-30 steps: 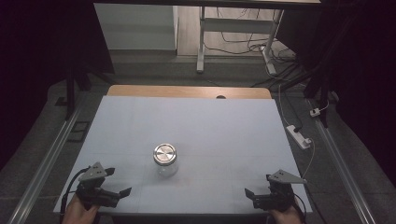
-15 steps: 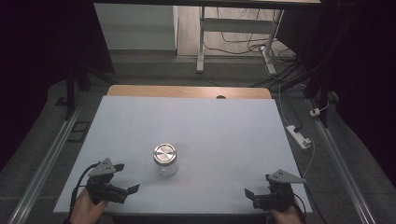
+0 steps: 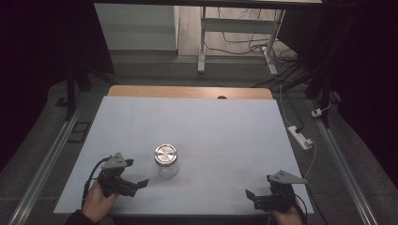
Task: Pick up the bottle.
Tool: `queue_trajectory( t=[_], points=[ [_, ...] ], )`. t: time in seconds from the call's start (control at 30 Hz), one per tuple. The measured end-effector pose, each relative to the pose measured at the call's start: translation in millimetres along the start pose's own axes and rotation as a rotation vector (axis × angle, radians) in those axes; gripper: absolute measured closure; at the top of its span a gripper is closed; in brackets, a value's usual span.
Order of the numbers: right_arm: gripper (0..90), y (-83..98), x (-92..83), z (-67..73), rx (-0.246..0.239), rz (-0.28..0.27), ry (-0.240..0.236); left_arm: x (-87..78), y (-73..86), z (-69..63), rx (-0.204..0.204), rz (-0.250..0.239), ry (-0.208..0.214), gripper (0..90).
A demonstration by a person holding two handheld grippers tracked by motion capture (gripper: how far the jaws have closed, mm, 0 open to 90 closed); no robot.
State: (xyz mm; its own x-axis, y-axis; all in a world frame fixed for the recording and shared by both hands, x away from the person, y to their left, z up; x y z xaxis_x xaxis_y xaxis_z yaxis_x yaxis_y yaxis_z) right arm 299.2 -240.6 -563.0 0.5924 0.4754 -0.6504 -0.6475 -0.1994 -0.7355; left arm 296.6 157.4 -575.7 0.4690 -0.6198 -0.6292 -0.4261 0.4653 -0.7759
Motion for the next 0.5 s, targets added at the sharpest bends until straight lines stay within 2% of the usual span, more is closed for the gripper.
queue_trajectory(
  t=[0.07, 0.23, 0.3, 0.5],
  points=[
    [0.0, 0.0, 0.0, 0.1, 0.0, 0.0, 0.0, 7.1, -3.9, 0.5, 0.02, 0.02, -0.001, 0.0],
    [0.0, -0.1, 0.1, 0.4, -0.001, -0.001, -0.002, 16.0, -11.3, -1.5, 0.04, 0.03, 0.011, 0.0],
    [0.0, -0.1, 0.1, 0.6, -0.002, -0.002, -0.002, 22.8, -16.3, -2.8, 0.061, 0.039, 0.01, 0.1],
    [0.0, -0.1, 0.1, 0.7, -0.004, -0.002, -0.003, 34.2, -24.4, -4.6, 0.084, 0.04, 0.015, 0.1]
  ],
)
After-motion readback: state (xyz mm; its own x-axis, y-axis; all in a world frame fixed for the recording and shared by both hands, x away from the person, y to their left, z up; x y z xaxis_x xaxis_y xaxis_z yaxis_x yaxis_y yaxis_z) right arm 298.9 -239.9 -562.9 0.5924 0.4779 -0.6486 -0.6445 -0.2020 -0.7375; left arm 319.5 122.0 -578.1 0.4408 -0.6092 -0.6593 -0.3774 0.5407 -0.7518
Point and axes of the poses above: each handheld gripper's, and its own axes: x roughly forward along the jaws, y roughly out of its underside, z roughly to its left, the point moved 10 cm from there along x, roughly forward along the jaws, and after that the axes turned 9 degrees about x, right-handed, at the moved point
